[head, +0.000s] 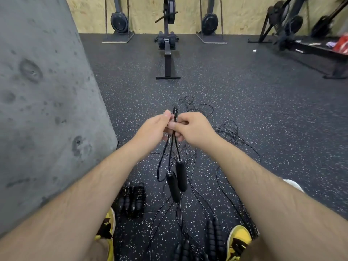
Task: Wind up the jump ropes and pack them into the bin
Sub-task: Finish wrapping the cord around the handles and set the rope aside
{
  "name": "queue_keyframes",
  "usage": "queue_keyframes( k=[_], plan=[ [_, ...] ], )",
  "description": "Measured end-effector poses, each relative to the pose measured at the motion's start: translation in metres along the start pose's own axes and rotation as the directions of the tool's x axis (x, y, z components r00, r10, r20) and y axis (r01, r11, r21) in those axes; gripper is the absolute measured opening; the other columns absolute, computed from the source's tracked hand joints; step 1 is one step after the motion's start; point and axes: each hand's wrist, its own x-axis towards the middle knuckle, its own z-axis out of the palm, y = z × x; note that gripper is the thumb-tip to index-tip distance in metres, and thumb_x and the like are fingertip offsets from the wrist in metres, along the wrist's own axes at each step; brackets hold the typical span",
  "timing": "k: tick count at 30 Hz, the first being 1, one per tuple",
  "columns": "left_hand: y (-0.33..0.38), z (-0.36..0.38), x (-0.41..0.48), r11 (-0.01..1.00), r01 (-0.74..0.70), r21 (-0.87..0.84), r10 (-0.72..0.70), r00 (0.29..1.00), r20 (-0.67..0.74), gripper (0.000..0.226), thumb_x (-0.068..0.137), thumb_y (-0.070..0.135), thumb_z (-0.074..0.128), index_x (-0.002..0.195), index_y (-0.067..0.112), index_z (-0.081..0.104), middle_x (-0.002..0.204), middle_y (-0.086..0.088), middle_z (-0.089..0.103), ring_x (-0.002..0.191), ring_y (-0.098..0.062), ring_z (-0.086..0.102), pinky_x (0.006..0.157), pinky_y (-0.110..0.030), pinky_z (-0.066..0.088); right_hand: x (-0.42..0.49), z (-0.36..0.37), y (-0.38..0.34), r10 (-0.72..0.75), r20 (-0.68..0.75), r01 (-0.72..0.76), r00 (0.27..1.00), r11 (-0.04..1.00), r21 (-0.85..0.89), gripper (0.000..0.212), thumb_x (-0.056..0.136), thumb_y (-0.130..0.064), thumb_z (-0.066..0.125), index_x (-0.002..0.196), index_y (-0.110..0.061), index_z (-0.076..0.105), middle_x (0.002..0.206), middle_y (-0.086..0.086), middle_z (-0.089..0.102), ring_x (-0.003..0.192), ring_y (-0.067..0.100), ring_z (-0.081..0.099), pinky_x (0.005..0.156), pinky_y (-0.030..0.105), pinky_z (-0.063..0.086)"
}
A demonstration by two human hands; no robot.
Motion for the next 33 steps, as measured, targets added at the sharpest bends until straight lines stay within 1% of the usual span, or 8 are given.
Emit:
queue_keyframes(
  k=[5, 7, 9, 14, 17, 23, 30, 33],
  plan=[
    [-0.026, -0.008, -0.008, 0.943, -0.034, 0.332, -0.041, 0.976, 0.215, 0.035, 0.091, 0.060, 0.058, 0.111, 0.033, 0.066, 0.110, 0.013, 0.072, 0.103, -0.008, 0.066, 0.094, -0.037, 0.052, 0.005, -0.003, -0.006, -0.004, -0.104, 0.026, 0.995, 0.978, 0.207, 0.029, 0.093, -0.016, 0.068, 0.086, 0.011, 0.064, 0.067, 0.011, 0.063, 0.051, 0.015, 0.059, 0.050, 0.021, 0.050],
    [-0.027, -0.005, -0.009, 0.921, -0.069, 0.383, -0.005, 0.982, 0.188, 0.009, 0.098, 0.038, 0.065, 0.101, 0.030, 0.067, 0.093, 0.014, 0.069, 0.082, -0.003, 0.061, 0.081, -0.031, 0.048, 0.004, -0.003, -0.007, 0.006, -0.104, 0.023, 0.995, 0.962, 0.274, 0.023, 0.094, -0.016, 0.067, 0.091, 0.007, 0.068, 0.069, 0.012, 0.062, 0.054, 0.018, 0.058, 0.053, 0.026, 0.053],
    [-0.022, -0.002, -0.007, 0.920, -0.077, 0.384, 0.038, 0.993, 0.108, 0.013, 0.098, 0.028, 0.067, 0.092, 0.017, 0.070, 0.073, 0.005, 0.060, 0.061, -0.008, 0.050, 0.064, -0.031, 0.042, 0.004, -0.005, -0.008, -0.012, -0.113, 0.042, 0.994, 0.962, 0.268, 0.022, 0.095, -0.019, 0.065, 0.087, 0.001, 0.069, 0.069, 0.009, 0.064, 0.053, 0.017, 0.059, 0.055, 0.029, 0.053],
    [-0.005, -0.006, 0.007, 0.949, -0.134, 0.287, 0.168, 0.981, -0.095, 0.011, 0.093, 0.027, 0.072, 0.084, 0.021, 0.072, 0.088, -0.008, 0.067, 0.080, -0.029, 0.070, 0.081, -0.045, 0.054, 0.001, -0.013, -0.001, -0.003, 0.023, -0.001, 1.000, 0.983, 0.183, 0.021, 0.091, -0.001, 0.056, 0.104, -0.013, 0.068, 0.092, 0.008, 0.071, 0.054, 0.001, 0.056, 0.055, 0.021, 0.051],
    [0.007, -0.004, 0.009, 0.955, -0.174, 0.239, 0.203, 0.974, -0.100, 0.008, 0.093, 0.025, 0.072, 0.088, 0.021, 0.077, 0.091, -0.011, 0.070, 0.071, -0.020, 0.068, 0.085, -0.049, 0.056, -0.006, -0.008, 0.007, -0.014, 0.167, 0.008, 0.986, 0.999, 0.034, 0.005, 0.086, -0.013, 0.072, 0.091, -0.012, 0.071, 0.080, -0.002, 0.065, 0.055, 0.004, 0.052, 0.061, 0.024, 0.047],
    [0.010, 0.000, 0.009, 0.976, -0.171, 0.139, 0.186, 0.977, -0.102, 0.016, 0.089, 0.039, 0.071, 0.096, 0.028, 0.080, 0.094, -0.001, 0.076, 0.091, -0.026, 0.070, 0.092, -0.053, 0.054, -0.001, 0.000, 0.010, -0.033, 0.042, 0.035, 0.999, 0.998, -0.060, 0.038, 0.088, -0.027, 0.073, 0.062, -0.007, 0.054, 0.061, 0.004, 0.053, 0.057, 0.018, 0.048, 0.059, 0.031, 0.041],
    [-0.013, -0.007, 0.000, 0.985, -0.066, 0.161, 0.037, 0.983, 0.181, 0.040, 0.097, 0.061, 0.053, 0.120, 0.033, 0.070, 0.116, 0.007, 0.074, 0.114, -0.016, 0.066, 0.108, -0.047, 0.046, 0.003, -0.009, 0.005, -0.074, -0.049, 0.072, 0.996, 0.996, -0.048, 0.037, 0.093, -0.026, 0.066, 0.063, -0.007, 0.056, 0.057, 0.001, 0.048, 0.056, 0.017, 0.042, 0.055, 0.028, 0.033],
    [-0.024, -0.011, -0.002, 0.950, -0.094, 0.297, 0.000, 0.953, 0.304, 0.027, 0.099, 0.036, 0.065, 0.124, 0.028, 0.063, 0.119, 0.010, 0.071, 0.114, -0.009, 0.064, 0.108, -0.040, 0.046, 0.004, -0.011, 0.005, -0.076, -0.081, 0.075, 0.994, 0.997, -0.018, 0.038, 0.093, -0.029, 0.066, 0.075, 0.003, 0.060, 0.061, 0.005, 0.048, 0.057, 0.017, 0.042, 0.055, 0.029, 0.034]
  ],
)
